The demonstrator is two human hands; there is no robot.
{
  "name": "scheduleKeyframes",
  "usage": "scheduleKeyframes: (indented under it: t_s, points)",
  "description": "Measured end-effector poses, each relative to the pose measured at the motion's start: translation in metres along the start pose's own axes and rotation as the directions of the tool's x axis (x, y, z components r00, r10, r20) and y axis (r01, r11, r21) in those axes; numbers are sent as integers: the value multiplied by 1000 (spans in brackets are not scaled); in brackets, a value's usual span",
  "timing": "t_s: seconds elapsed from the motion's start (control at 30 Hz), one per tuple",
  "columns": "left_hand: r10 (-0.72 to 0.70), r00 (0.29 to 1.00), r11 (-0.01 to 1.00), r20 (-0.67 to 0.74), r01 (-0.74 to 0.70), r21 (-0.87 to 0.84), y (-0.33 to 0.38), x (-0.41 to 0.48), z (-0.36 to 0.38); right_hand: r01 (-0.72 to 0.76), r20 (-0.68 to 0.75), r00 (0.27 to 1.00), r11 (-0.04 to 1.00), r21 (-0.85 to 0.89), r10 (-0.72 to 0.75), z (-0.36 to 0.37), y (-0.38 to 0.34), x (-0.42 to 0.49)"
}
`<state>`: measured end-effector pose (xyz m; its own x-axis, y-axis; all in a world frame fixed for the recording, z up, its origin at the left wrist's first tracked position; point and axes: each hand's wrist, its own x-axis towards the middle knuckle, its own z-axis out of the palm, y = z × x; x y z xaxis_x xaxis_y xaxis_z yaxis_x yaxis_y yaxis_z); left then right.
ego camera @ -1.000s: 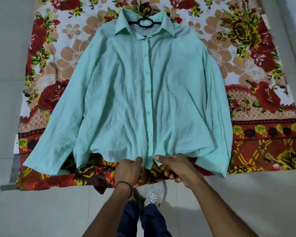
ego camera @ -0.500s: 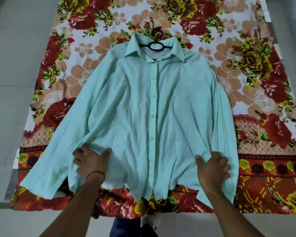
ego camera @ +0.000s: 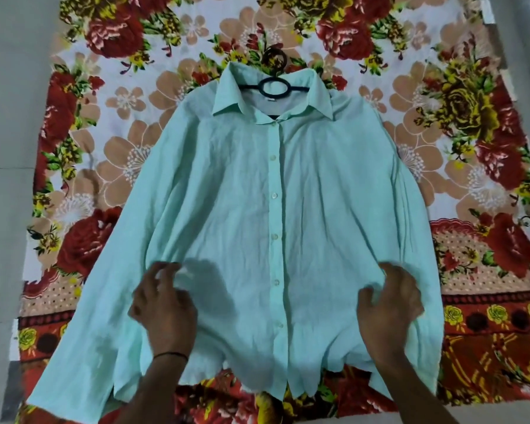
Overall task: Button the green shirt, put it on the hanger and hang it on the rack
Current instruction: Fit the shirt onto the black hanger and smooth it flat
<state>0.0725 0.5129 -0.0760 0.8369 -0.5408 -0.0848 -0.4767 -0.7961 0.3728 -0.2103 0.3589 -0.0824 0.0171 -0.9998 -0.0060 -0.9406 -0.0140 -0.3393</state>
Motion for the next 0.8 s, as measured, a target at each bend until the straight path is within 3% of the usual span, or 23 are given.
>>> scheduleKeyframes:
  t_s: [0.1, 0.2, 0.27, 0.33, 0.5, 0.63, 0.8]
  points:
    - [343, 921, 937, 182, -350, 6, 35, 15, 18, 269, 192, 944, 963, 25, -269, 20, -40, 13]
    - [441, 819, 876, 368, -482, 23, 58, 25, 42, 452, 407, 808, 891, 37, -426, 47, -66, 18]
    - [386, 815, 890, 433, -452, 57, 51, 30, 56, 485, 454, 778, 875, 6, -434, 61, -62, 20]
    - [314, 827, 910, 466, -402, 100, 32, 35, 60, 447, 454, 813, 891, -85, -365, 64, -43, 24]
    - [361, 763, 865, 536, -489, 114, 3, 42, 39, 350, 376, 882, 928, -126, -282, 53, -12, 24]
    - [421, 786, 858, 453, -507, 82, 28, 69, 32, 341, 327, 894, 939, -53, -306, 55, -40, 46]
    - [484, 795, 838, 364, -542, 70, 87, 132, 64, 494, 328, 822, 869, -8, -465, 80, -103, 115]
